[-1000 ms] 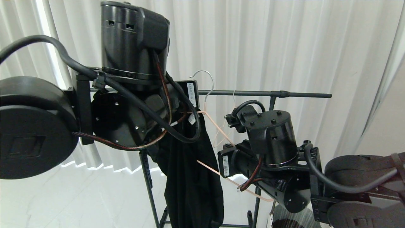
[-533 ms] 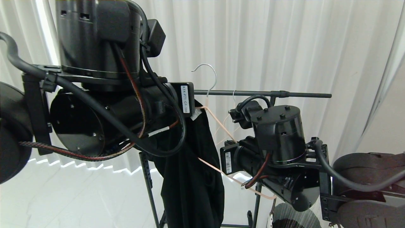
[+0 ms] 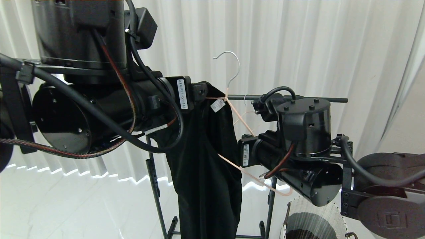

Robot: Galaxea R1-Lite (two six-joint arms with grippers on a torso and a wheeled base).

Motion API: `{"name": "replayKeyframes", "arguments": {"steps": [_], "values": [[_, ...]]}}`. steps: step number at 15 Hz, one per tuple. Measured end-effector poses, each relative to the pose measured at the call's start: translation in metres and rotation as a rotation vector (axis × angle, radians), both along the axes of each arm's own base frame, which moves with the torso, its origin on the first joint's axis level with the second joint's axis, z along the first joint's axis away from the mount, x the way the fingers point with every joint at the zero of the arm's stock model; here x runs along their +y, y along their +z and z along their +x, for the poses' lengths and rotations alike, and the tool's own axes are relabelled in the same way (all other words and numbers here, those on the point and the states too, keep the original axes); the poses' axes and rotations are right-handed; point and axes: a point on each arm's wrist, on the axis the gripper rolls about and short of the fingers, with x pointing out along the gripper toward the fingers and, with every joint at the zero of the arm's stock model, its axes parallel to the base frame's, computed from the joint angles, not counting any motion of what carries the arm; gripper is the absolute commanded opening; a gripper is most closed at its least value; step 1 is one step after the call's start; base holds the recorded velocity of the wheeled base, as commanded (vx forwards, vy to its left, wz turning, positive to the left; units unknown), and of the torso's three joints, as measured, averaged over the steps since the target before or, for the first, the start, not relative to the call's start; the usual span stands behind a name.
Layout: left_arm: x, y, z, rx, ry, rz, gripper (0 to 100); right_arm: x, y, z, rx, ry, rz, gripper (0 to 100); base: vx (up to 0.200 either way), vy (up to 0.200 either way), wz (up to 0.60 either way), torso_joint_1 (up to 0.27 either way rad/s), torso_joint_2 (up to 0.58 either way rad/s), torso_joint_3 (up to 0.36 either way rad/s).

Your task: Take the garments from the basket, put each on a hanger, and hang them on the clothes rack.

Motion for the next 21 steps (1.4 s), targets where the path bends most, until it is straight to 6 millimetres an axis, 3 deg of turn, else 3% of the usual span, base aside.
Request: {"name": "replayKeyframes", "arguments": {"steps": [6,12,15,18,21], "values": [[0.0,0.0,-0.002,0.004,-0.036,-0.005,100,-0.009,0.01,0.014,-0.051,-0.048,0.065,0,0.0,0.0,0.0,0.0,0.0,0.0],[-0.005,-0.003,-0.003,-0.004,-0.233,0.091,100,-0.008,0.013,0.014,-0.069,-0.042,0.075,0,0.0,0.0,0.0,0.0,0.0,0.0],[-0.003,-0.005,-0.002,0.001,-0.232,0.1,100,-0.012,0.014,0.014,-0.079,-0.045,0.059,0,0.0,0.0,0.0,0.0,0.0,0.0],[0.017,0.002,0.009,-0.034,-0.192,0.068,100,-0.027,0.014,0.015,-0.109,-0.022,-0.021,0,0.0,0.0,0.0,0.0,0.0,0.0],[0.047,0.011,0.008,-0.066,-0.266,0.052,100,-0.046,0.011,0.009,-0.111,0.037,-0.07,0,0.0,0.0,0.0,0.0,0.0,0.0]]}}
